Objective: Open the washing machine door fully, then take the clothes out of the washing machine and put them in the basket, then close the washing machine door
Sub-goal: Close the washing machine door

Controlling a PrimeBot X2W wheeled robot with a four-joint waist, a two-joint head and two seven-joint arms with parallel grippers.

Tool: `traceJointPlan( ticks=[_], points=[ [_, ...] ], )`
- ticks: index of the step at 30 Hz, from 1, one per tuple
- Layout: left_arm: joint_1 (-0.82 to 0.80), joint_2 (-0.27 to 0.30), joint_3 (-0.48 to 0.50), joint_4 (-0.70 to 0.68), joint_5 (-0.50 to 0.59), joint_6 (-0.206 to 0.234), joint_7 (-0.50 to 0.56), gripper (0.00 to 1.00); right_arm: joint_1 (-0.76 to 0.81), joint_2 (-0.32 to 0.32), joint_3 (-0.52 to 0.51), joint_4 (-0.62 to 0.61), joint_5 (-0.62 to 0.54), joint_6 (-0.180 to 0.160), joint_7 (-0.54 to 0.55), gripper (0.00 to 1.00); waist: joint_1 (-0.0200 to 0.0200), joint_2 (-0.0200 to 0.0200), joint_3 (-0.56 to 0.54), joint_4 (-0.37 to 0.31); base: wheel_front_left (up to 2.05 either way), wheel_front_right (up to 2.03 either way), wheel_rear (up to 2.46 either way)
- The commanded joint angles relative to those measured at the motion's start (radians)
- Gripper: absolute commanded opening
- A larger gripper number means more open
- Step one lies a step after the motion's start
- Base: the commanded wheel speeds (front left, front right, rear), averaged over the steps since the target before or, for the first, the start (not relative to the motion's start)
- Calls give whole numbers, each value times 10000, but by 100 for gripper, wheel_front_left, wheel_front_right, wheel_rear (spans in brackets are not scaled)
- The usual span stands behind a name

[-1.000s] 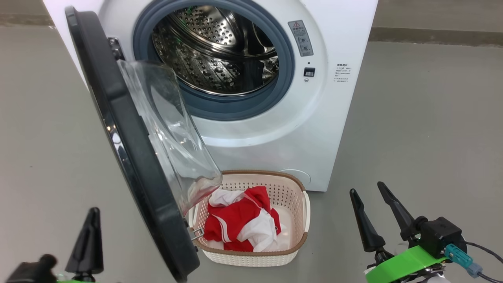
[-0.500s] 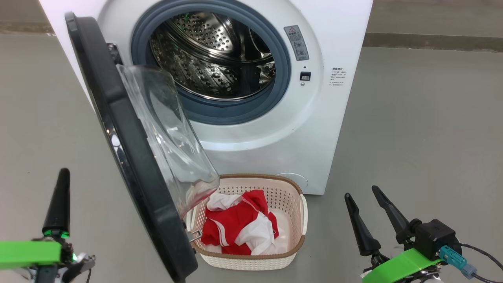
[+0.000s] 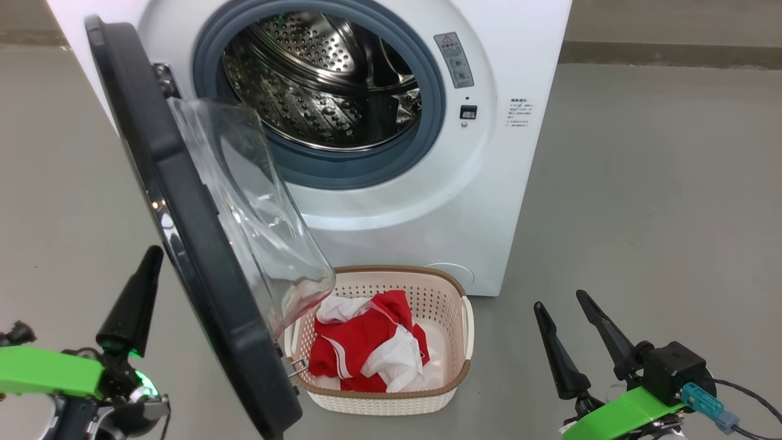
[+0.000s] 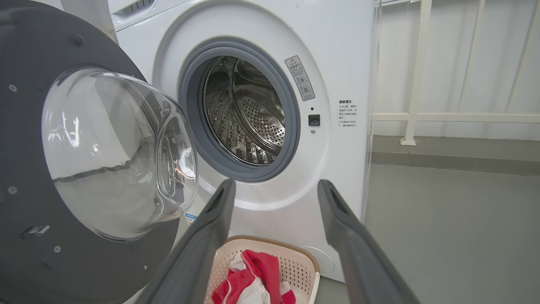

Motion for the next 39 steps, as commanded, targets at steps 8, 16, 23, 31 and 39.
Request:
traceJointPlan(
  ticks=[8, 16, 23, 31, 39],
  points=[
    [-583, 97, -154, -619, -106, 117, -195, 0, -339, -125, 318, -198, 155, 62, -65, 100, 0, 0, 158, -270, 0, 0, 0],
    [-789, 71, -709, -724, -357, 52, -731, 0, -397, -110, 298, -196, 135, 62, -65, 100, 0, 0, 288, -736, 0, 0, 0],
    [-1029, 67, -1125, -520, -247, 12, -1032, 0, -517, -122, 254, -215, 143, 62, -65, 100, 0, 0, 460, -1221, 0, 0, 0],
    [-1561, 66, -1223, 33, -2, -169, -1379, 0, -640, -113, 224, -198, 170, 62, -65, 100, 0, 0, 728, -1988, 0, 0, 0],
    [-2374, 64, -1380, 713, -127, -275, -1648, 0, -818, -106, 235, -291, 205, 62, -65, 100, 0, 0, 1023, -2607, 0, 0, 0]
  ],
)
